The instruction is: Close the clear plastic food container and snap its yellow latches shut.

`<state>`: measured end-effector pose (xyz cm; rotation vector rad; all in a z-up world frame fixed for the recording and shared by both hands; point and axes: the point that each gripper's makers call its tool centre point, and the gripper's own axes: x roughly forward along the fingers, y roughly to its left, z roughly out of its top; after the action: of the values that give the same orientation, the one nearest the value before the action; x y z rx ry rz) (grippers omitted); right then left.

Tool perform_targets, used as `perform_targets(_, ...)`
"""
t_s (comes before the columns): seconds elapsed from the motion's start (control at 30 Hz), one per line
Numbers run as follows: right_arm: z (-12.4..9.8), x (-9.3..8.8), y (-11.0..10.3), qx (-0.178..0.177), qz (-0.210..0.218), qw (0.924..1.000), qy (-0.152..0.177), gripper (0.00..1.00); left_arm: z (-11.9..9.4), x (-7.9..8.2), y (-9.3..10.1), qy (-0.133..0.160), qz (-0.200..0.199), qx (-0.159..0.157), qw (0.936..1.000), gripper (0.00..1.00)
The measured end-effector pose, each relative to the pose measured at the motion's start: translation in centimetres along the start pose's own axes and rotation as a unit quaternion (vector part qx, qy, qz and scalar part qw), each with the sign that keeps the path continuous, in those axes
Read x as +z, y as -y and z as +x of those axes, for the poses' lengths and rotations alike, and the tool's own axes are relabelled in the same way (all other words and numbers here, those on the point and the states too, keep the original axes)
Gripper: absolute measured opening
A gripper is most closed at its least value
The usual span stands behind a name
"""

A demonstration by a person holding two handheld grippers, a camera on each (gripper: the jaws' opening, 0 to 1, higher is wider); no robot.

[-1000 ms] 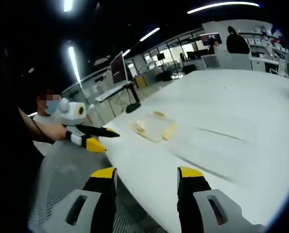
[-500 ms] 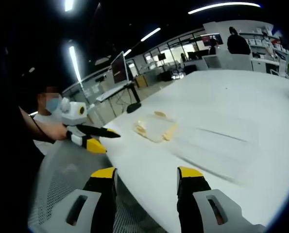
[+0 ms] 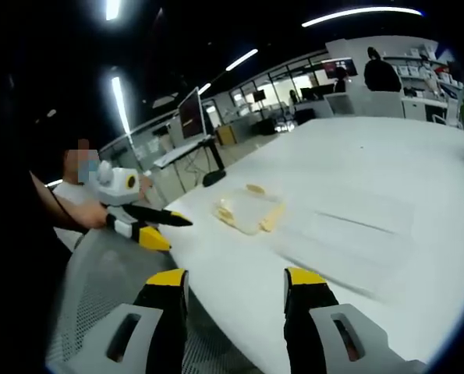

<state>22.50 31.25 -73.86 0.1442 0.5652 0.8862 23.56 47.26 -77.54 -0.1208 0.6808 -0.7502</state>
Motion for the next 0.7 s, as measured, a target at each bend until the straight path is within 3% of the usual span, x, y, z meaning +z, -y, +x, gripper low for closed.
perform_targets(0.2, 0.2, 0.9, -0.4, -0.001, -0.001, 1.0, 0.01, 0.47, -0.1, 0.3, -0.2, 0.009, -0.004, 0.0, 1.0, 0.68)
perform_targets(0.6, 0.7, 0.6, -0.7, 0.0, -0.022, 0.9998, -0.003, 0.47, -0.3, 0.9, 0.0, 0.021, -0.014, -0.008, 0.9996, 0.68)
perform_targets(0.67, 0.6, 0.8, -0.6, -0.001, -0.022, 0.9997, -0.002, 0.47, -0.5, 1.3, 0.1, 0.023, -0.011, -0.007, 0.9997, 0.66)
perform_targets(0.7, 0.6, 1.1, -0.6, -0.003, -0.025, 0.9997, 0.001, 0.47, -0.7, 2.0, 0.0, 0.037, 0.0, 0.0, 0.9993, 0.63)
